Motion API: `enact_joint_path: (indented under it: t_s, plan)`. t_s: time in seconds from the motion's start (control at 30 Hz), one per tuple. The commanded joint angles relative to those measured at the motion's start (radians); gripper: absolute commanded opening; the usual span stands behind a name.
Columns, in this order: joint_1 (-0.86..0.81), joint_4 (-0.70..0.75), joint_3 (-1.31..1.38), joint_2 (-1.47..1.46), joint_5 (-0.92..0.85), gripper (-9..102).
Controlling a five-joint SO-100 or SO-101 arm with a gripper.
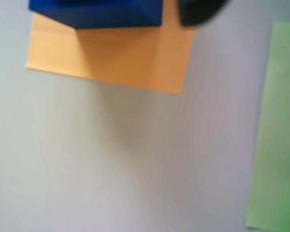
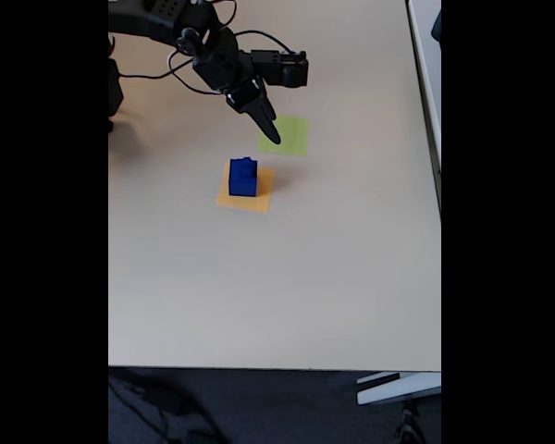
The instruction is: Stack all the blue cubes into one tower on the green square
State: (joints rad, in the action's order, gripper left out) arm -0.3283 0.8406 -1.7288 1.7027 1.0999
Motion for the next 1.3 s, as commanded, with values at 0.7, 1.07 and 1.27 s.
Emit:
enact_joint_path:
  t_s: [0.7, 1.07, 1.27]
  plan:
    - [-0.048, -0.012, -0.095, 0.081, 0.028, 29]
    - [-0.097, -0.012, -0.077, 0.020, -0.012, 28]
    - [-0.104, -0.009, -0.074, -0.021, -0.003, 27]
